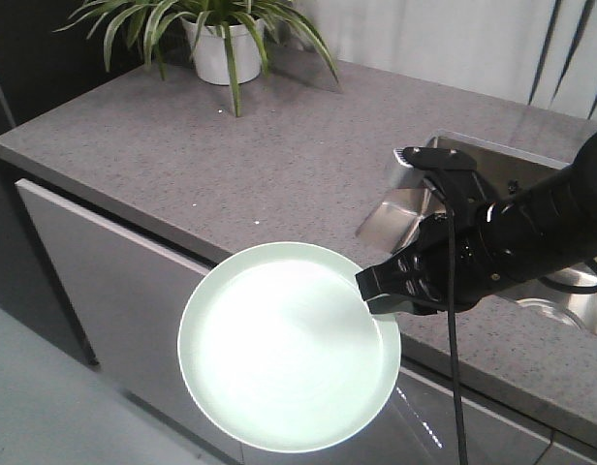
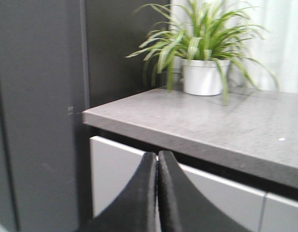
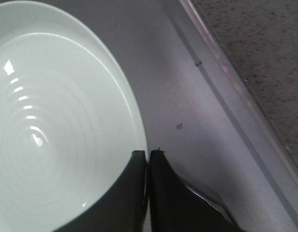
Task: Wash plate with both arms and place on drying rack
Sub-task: 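Hold the plate with the right gripper while turning toward the sink, then carry the plate with the right gripper over the steel sink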
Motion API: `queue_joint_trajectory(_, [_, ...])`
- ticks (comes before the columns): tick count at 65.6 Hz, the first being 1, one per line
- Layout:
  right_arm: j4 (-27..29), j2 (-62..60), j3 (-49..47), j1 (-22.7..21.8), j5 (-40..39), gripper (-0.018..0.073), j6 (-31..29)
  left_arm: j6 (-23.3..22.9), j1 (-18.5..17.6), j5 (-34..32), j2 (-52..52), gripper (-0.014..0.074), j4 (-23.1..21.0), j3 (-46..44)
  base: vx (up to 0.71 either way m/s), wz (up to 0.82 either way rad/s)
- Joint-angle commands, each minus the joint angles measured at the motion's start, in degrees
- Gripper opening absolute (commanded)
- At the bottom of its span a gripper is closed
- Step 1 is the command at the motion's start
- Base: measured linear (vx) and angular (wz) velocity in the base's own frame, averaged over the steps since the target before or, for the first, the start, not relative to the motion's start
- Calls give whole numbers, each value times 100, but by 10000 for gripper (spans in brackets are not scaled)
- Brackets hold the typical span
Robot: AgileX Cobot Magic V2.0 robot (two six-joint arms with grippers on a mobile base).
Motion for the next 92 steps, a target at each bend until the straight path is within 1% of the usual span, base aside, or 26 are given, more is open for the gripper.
queue_joint_trajectory(1, [181, -195, -151, -11, -157, -1, -40, -28, 7, -406, -82, -6, -56, -169, 10, -37])
queue_joint_trajectory(52, [181, -195, -151, -11, -164, -1, -40, -28, 7, -406, -82, -6, -56, -169, 10, -35])
queue_joint_trajectory(92, [181, -195, -151, -11, -167, -1, -40, -28, 7, -406, -82, -6, -56, -169, 7, -19])
